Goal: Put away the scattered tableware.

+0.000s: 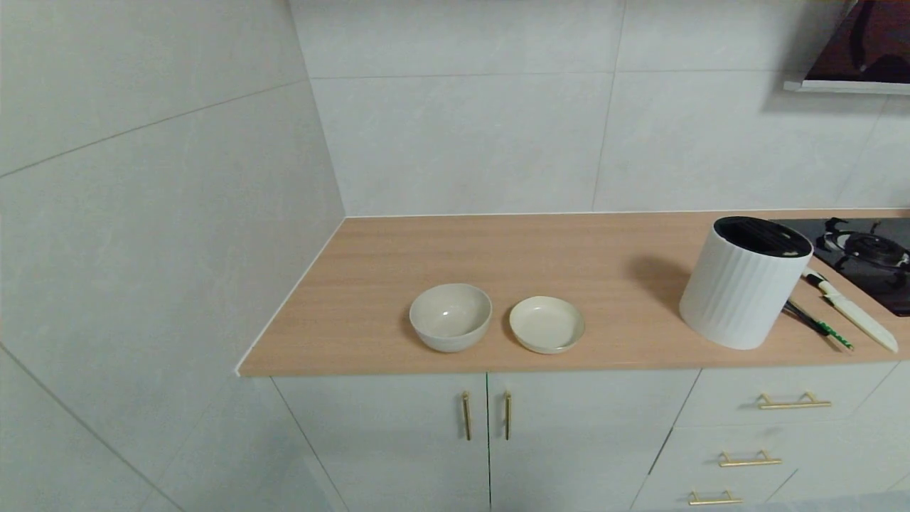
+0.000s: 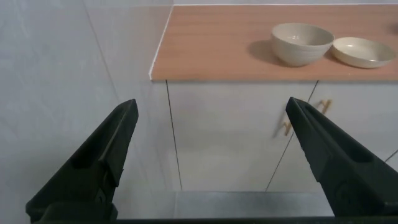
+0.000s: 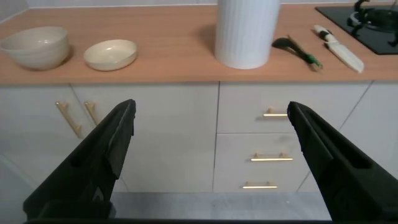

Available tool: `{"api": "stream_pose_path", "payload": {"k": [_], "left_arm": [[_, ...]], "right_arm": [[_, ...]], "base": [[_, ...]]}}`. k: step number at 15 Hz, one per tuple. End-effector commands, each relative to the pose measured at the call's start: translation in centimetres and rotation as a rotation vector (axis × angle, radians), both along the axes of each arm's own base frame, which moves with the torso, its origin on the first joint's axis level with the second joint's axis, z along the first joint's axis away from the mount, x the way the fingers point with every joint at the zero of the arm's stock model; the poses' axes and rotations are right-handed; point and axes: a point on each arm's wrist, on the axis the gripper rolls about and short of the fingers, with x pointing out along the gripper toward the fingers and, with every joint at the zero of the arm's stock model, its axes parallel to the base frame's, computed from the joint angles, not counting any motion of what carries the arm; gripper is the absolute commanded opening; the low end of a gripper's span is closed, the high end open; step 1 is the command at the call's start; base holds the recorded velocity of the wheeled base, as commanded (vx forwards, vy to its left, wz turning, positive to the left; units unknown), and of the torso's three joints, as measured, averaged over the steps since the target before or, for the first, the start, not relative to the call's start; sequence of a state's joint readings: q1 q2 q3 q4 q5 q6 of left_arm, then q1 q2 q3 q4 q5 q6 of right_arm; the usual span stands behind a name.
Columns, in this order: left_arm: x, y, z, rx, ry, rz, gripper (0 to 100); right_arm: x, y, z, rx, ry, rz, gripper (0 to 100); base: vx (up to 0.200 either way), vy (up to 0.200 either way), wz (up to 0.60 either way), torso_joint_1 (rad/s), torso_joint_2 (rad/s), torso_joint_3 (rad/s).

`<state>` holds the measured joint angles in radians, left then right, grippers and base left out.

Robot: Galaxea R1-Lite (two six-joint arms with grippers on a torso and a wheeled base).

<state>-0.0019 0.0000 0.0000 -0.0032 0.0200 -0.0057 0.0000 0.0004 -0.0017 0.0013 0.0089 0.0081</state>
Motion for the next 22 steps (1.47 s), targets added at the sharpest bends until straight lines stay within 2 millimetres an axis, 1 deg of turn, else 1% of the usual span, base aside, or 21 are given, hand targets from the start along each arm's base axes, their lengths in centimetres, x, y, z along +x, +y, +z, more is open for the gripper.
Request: {"api": "stream_pose_path", "payload": {"k": [1, 12, 16, 22], "left_arm": [[0.00, 0.00, 0.00, 0.000, 0.000, 0.000, 100], [0.00, 0.00, 0.01, 0.000, -0.001, 0.002, 100], [0.00, 0.00, 0.01, 0.000, -0.001, 0.000, 100], [0.00, 0.00, 0.01, -0.002, -0.001, 0.000, 100]], "right_arm": [[0.01, 0.00, 0.00, 0.001, 0.002, 0.002, 100], [0.01, -0.01, 0.00, 0.001, 0.002, 0.003, 100], [0.00, -0.01, -0.01, 0.001, 0.000, 0.003, 100], [0.01, -0.01, 0.00, 0.001, 0.002, 0.002, 100]], "base": [[0.000, 0.000, 0.00, 0.000, 0.00, 0.000], [0.000, 0.000, 0.00, -0.009, 0.02, 0.010], [0.000, 0.000, 0.00, -0.174, 0.38, 0.199], [0.000, 0.000, 0.00, -0.244, 0.54, 0.288]]}}
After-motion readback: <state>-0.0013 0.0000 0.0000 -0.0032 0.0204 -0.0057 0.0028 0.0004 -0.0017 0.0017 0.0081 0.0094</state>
